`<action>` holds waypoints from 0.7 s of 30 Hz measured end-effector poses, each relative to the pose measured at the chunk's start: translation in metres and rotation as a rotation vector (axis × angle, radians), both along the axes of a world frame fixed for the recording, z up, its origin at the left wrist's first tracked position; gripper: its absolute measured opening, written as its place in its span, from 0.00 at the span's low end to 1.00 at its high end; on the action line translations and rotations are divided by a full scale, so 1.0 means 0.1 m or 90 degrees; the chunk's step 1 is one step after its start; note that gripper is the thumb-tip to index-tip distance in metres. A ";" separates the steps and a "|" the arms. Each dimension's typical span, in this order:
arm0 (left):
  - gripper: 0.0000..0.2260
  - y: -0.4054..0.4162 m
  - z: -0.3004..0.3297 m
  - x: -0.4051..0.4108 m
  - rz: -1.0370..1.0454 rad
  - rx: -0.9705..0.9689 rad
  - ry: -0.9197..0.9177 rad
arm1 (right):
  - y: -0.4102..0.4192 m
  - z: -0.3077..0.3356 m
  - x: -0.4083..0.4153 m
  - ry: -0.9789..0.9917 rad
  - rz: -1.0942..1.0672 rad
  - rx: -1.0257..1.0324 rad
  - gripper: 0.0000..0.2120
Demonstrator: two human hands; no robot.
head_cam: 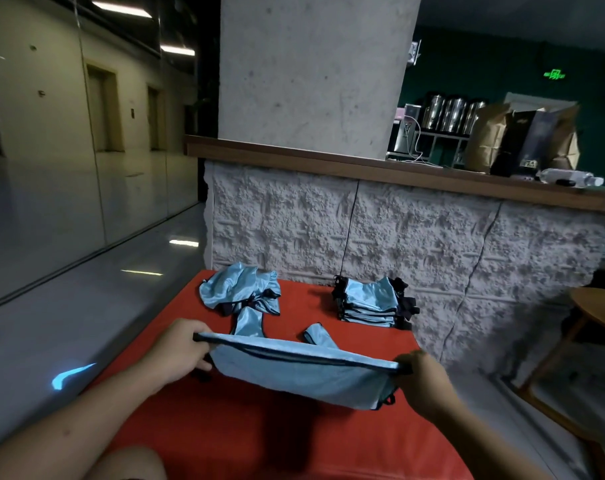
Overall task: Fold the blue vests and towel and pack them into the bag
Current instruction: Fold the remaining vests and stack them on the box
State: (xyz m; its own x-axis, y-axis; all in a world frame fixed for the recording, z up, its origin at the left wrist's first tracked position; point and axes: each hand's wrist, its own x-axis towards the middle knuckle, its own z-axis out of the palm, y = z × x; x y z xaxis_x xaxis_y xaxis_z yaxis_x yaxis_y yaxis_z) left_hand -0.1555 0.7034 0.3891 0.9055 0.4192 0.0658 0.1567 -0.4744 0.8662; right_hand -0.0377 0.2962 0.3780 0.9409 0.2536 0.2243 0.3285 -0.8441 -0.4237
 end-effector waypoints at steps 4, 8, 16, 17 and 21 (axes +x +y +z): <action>0.14 0.09 0.01 -0.03 -0.057 0.205 -0.028 | -0.11 -0.01 -0.02 0.028 0.065 0.094 0.19; 0.15 0.09 -0.02 -0.08 -0.137 0.145 -0.034 | -0.04 0.01 -0.18 0.102 0.049 0.307 0.20; 0.18 0.19 -0.14 -0.10 -0.212 0.018 -0.020 | -0.07 -0.04 -0.19 0.215 0.096 0.386 0.10; 0.18 0.22 -0.21 -0.06 -0.218 0.015 -0.013 | -0.07 -0.10 -0.17 0.236 0.100 0.377 0.09; 0.19 0.24 -0.49 0.09 -0.188 0.002 -0.005 | -0.02 -0.36 -0.06 0.249 0.068 0.381 0.10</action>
State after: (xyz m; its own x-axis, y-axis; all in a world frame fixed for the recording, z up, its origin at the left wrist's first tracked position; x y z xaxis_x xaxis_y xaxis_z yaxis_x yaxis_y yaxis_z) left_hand -0.1464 0.7275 0.3398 0.9877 0.1374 0.0741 0.0049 -0.5018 0.8650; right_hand -0.0438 0.2943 0.3421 0.9578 0.2873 0.0047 0.1254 -0.4030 -0.9066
